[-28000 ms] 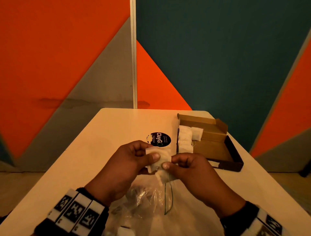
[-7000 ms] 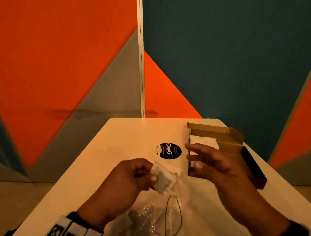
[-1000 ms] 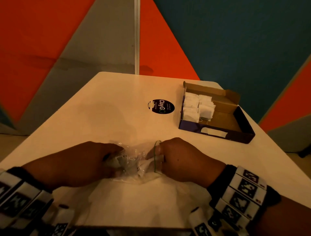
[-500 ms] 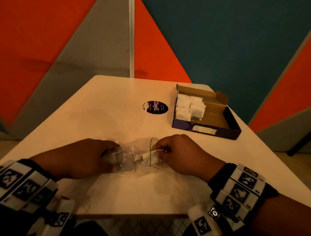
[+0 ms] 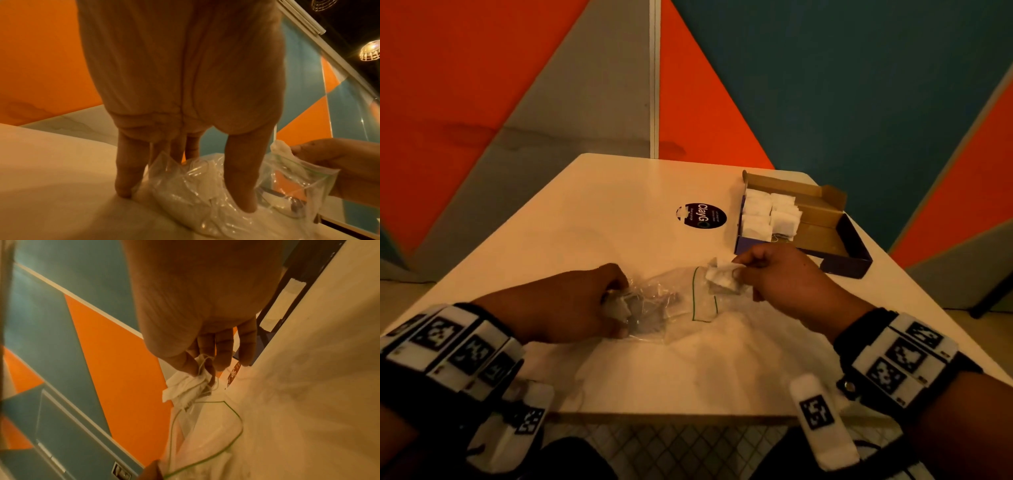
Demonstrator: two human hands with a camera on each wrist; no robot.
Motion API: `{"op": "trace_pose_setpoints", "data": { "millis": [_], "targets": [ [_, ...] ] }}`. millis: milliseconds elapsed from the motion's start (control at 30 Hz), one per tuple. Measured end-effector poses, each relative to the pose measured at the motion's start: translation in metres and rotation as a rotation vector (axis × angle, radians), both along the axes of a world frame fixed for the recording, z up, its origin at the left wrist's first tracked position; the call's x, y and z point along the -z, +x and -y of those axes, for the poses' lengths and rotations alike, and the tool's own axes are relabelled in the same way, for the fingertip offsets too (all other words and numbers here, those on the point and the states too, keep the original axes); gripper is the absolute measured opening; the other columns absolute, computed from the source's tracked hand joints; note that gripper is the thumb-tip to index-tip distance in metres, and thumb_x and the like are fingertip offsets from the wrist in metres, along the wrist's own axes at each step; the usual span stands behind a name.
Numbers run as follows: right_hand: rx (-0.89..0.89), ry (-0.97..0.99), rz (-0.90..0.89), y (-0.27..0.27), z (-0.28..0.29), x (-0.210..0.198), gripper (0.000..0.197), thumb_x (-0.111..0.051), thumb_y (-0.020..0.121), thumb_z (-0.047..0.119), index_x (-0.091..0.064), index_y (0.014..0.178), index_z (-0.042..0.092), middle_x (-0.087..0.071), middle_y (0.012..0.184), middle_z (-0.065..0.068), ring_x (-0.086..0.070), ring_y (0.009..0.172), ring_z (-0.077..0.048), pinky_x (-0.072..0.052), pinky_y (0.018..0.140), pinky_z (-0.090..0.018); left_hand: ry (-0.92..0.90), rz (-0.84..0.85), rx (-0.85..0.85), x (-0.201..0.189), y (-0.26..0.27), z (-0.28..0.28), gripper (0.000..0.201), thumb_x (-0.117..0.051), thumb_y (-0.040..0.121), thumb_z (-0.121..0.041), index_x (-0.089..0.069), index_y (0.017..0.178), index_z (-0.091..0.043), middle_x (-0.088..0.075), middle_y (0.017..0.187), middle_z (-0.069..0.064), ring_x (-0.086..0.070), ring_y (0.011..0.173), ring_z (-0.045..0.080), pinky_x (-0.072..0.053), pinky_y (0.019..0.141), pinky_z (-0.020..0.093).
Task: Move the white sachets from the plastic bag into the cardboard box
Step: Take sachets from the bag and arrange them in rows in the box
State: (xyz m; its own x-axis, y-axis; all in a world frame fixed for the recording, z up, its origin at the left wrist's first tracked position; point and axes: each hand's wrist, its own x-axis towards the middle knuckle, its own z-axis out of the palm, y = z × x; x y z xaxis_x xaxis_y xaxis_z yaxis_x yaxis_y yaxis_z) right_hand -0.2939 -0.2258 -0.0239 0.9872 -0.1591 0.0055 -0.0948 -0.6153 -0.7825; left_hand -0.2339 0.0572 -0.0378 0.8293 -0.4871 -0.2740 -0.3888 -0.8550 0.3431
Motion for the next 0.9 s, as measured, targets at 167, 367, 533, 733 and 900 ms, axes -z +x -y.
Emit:
{"op": "trace_pose_setpoints", "data": {
  "millis": [167,367,533,733,900],
  "targets": [
    [0.103,0.278,-0.023,0.000,0.003,-0.013,0.008,-0.066,0.091,0.017,-0.073,0.091,0.016,-0.065,0.067,-0.003,-0.056,0.059,-0.017,-0.051,0.062,-0.031,-0.119,-0.051,-0.091,-0.006,-0.001,0.004,0.059,-0.080,0.066,-0.059,-0.044,0.111,-0.045,-0.051,0.141,-0.006,-0.057,0.117,0.015,-0.052,0.096,0.041],
    [0.071,0.461,-0.028,0.003,-0.007,-0.015,0.009,-0.067,0.089,0.013,-0.074,0.094,0.011,-0.066,0.075,-0.008,-0.055,0.057,-0.017,-0.051,0.063,-0.035,-0.383,0.278,-0.123,-0.030,-0.023,0.046,0.031,-0.072,0.077,-0.057,-0.057,0.097,-0.037,-0.060,0.118,-0.016,-0.058,0.104,0.007,-0.048,0.080,0.029],
    [0.051,0.446,-0.018,0.009,-0.016,-0.014,0.010,-0.066,0.090,0.018,-0.075,0.094,0.014,-0.070,0.079,-0.007,-0.059,0.059,-0.018,-0.055,0.063,-0.033,-0.670,0.193,-0.142,-0.038,-0.031,0.091,0.044,-0.076,0.074,-0.054,-0.054,0.108,-0.038,-0.063,0.104,-0.018,-0.063,0.086,0.002,-0.052,0.071,0.027],
    [0.026,0.513,-0.003,0.012,-0.014,-0.013,0.018,-0.059,0.096,0.026,-0.073,0.095,0.014,-0.072,0.072,-0.002,-0.063,0.056,-0.019,-0.057,0.065,-0.036,-0.910,-0.016,-0.240,-0.039,-0.015,0.099,0.028,-0.080,0.080,-0.014,-0.064,0.104,-0.017,-0.067,0.094,0.008,-0.072,0.069,0.025,-0.063,0.064,0.042],
    [0.010,0.452,0.026,0.020,-0.005,-0.017,0.031,-0.053,0.092,0.050,-0.072,0.091,0.026,-0.075,0.079,0.007,-0.068,0.067,-0.017,-0.058,0.069,-0.037,-0.871,-0.036,-0.215,-0.040,-0.002,0.098,0.028,-0.083,0.076,-0.022,-0.069,0.100,-0.019,-0.073,0.090,0.006,-0.073,0.072,0.018,-0.063,0.065,0.040]
  ]
}}
